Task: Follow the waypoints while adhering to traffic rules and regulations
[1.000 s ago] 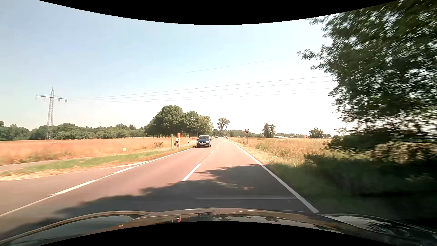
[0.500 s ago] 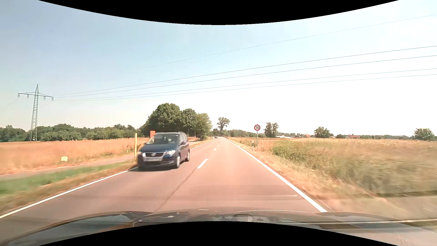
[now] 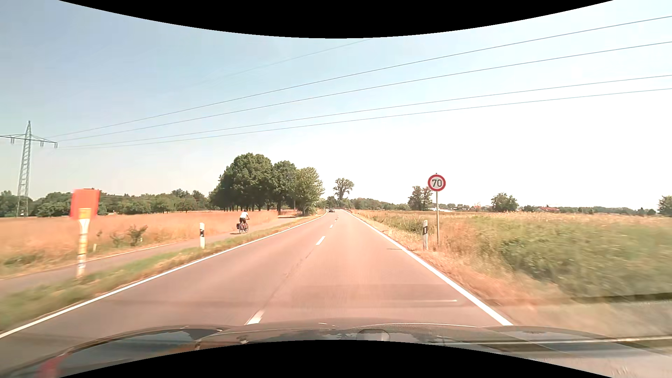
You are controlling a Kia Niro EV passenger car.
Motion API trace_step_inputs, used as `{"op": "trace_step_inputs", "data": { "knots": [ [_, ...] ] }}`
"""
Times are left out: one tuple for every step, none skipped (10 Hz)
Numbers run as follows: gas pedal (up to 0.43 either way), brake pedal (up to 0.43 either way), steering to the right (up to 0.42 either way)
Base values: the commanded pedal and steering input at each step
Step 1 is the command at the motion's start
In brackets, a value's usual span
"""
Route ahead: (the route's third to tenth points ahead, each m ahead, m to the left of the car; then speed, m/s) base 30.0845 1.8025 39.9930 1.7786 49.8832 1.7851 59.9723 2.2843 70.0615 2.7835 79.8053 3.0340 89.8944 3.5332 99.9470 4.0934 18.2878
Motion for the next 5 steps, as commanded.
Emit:
{"op": "trace_step_inputs", "data": {
  "knots": [
    [0.150, 0.000, 0.001],
    [0.150, 0.000, 0.001],
    [0.150, 0.000, 0.002],
    [0.150, 0.000, 0.002],
    [0.150, 0.000, 0.002]
  ]
}}
